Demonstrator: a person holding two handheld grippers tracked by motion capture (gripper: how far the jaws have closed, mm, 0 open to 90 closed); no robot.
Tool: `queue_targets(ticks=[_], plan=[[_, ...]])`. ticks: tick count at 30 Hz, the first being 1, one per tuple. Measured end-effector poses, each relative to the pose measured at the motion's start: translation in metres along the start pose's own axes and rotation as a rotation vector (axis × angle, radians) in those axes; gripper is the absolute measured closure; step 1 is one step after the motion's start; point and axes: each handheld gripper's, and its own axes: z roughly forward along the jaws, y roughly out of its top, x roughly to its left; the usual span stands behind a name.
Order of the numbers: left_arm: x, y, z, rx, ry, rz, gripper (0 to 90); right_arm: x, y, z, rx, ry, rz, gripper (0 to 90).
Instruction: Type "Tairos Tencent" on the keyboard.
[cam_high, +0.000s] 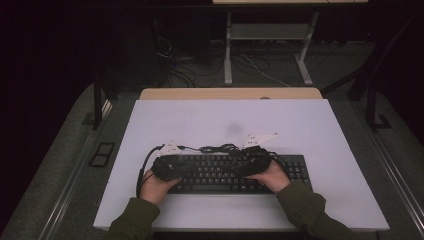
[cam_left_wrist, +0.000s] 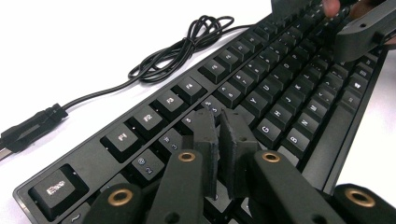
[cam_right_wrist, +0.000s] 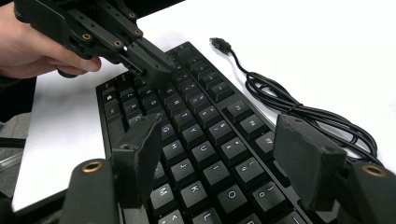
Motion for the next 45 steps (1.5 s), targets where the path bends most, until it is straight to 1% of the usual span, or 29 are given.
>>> queue_targets(ticks=[3,9,12,18,21,23,26,32,34,38,45], plan=[[-0.001,0.000,-0.002,-0.004,0.000,0.002,79.6,0.000,0.000,0.000,0.001,0.001,-0.001,33.6],[-0.002,0.000,-0.004,-0.018,-0.006,0.000,64.9,0.002,0.000,0.000,0.013,0.010,-0.004,40.6],[-0.003,0.000,-0.004,-0.023,-0.003,-0.004,58.2,0.003,0.000,0.001,0.022,0.022,-0.011,47.2],[-0.005,0.000,-0.004,-0.031,-0.004,-0.008,48.2,0.006,-0.001,0.004,0.047,0.043,-0.020,62.8],[-0.006,0.000,-0.004,-0.039,-0.002,-0.011,43.8,0.009,-0.001,0.005,0.058,0.057,-0.029,69.0],[-0.006,-0.001,-0.004,-0.050,-0.013,-0.013,41.1,0.011,-0.001,0.006,0.067,0.064,-0.032,72.2],[-0.005,-0.001,-0.004,-0.058,-0.018,-0.012,37.6,0.013,-0.002,0.008,0.081,0.073,-0.037,77.7],[-0.005,-0.002,-0.003,-0.068,-0.024,-0.012,34.6,0.019,-0.003,0.013,0.107,0.103,-0.055,87.7],[-0.005,-0.002,-0.003,-0.071,-0.023,-0.012,33.9,0.022,-0.003,0.015,0.113,0.113,-0.062,88.4],[-0.005,-0.002,-0.003,-0.071,-0.020,-0.013,32.2,0.025,-0.004,0.018,0.123,0.119,-0.072,88.4],[-0.005,-0.003,-0.003,-0.069,-0.019,-0.014,31.1,0.029,-0.006,0.024,0.152,0.099,-0.080,88.4]])
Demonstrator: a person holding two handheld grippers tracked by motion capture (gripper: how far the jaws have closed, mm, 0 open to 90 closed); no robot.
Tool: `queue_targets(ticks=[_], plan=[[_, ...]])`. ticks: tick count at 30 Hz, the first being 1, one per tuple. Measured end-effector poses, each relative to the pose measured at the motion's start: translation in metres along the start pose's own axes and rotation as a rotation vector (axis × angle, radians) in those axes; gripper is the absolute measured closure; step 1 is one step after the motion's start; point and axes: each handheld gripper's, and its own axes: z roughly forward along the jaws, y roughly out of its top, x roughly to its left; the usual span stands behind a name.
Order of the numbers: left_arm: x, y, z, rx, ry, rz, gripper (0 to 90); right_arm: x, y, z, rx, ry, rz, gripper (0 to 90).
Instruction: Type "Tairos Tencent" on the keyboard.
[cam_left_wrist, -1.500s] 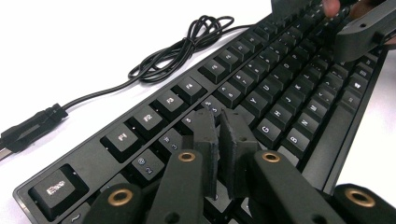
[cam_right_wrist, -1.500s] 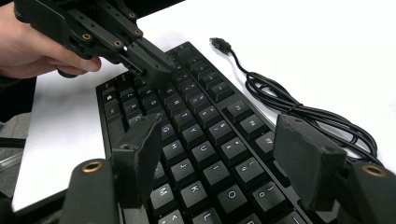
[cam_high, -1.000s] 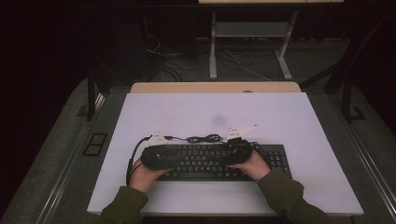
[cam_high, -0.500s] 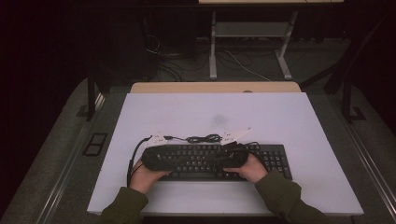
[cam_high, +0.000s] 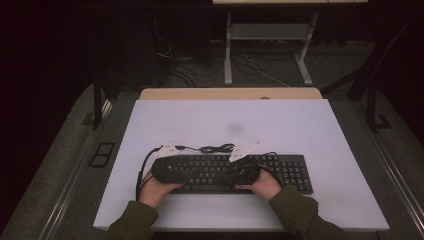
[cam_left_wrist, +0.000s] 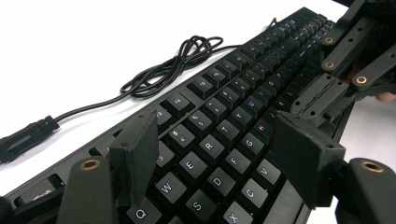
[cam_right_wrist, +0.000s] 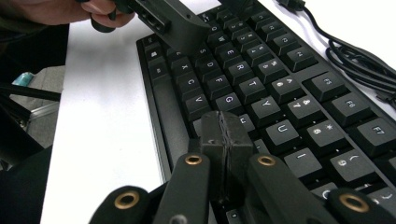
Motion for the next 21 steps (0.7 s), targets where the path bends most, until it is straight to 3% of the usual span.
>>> queue_targets(ticks=[21], plan=[[0.0008,-0.0004,-0.0007,0.001,0.008,0.008,31.0,0.0026,-0.0014,0.0072,0.031,-0.024,-0.011,88.4]])
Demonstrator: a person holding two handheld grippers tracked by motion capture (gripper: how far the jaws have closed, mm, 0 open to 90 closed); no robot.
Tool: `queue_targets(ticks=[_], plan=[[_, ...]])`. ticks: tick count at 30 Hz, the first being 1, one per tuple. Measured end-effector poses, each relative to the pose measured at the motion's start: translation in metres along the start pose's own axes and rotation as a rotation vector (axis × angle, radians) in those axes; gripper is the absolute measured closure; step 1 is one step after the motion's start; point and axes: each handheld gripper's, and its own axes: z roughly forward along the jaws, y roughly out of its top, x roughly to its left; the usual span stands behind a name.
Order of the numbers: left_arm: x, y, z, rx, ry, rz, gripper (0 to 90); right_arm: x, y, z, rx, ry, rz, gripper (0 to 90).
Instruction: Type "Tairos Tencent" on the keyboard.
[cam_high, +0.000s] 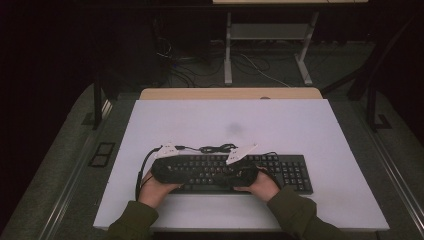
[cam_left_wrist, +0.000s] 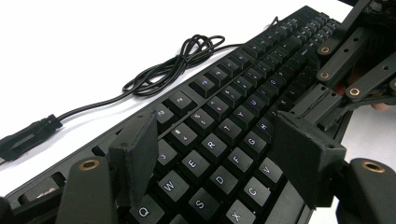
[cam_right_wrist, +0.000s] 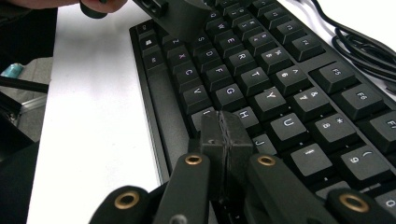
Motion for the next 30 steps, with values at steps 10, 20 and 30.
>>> queue_targets(ticks=[10,20,30], plan=[[0.000,0.000,-0.001,-0.007,0.001,-0.003,31.0,-0.001,0.000,-0.002,-0.010,0.000,0.009,87.1],[0.000,0.001,-0.001,-0.010,0.006,0.004,31.4,-0.004,0.003,-0.010,-0.053,0.014,0.022,82.5],[-0.003,0.003,0.001,-0.011,0.002,0.017,37.8,-0.011,0.003,-0.021,-0.107,-0.004,0.051,61.1]])
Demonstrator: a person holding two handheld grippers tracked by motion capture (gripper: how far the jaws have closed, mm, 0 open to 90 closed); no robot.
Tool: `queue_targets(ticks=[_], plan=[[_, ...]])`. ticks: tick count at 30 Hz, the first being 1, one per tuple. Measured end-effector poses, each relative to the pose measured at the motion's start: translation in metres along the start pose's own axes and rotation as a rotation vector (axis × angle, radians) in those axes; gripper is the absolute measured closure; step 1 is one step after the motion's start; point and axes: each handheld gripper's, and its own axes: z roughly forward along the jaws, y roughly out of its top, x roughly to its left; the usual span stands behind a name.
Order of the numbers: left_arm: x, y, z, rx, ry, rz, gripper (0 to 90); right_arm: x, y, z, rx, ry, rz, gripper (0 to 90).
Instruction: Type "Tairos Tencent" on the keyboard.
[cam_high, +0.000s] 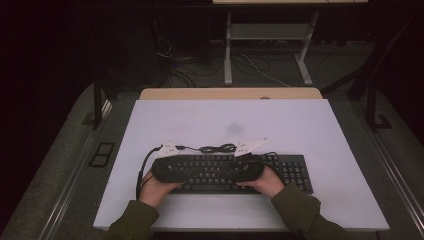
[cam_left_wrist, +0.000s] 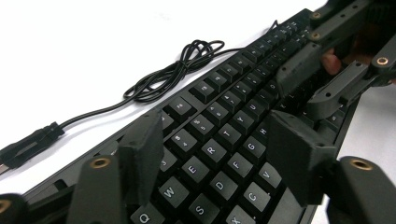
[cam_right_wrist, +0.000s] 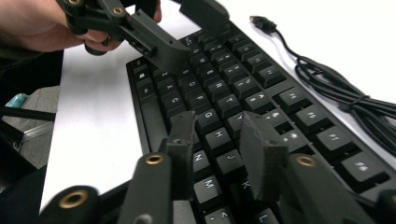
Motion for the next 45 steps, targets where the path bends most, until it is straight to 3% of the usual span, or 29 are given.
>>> queue_targets(ticks=[10,22,32,45], plan=[[-0.003,0.005,0.003,-0.012,-0.015,0.007,56.4,-0.009,0.001,-0.008,-0.039,-0.033,0.026,39.8],[-0.009,0.010,0.015,0.029,-0.023,0.017,87.8,-0.017,0.000,-0.014,-0.073,-0.079,0.053,28.1],[-0.013,0.011,0.027,0.074,-0.032,0.027,89.0,-0.021,0.000,-0.017,-0.091,-0.105,0.062,18.5],[-0.014,0.008,0.036,0.112,-0.014,0.035,88.9,-0.022,-0.001,-0.017,-0.091,-0.121,0.060,18.0]])
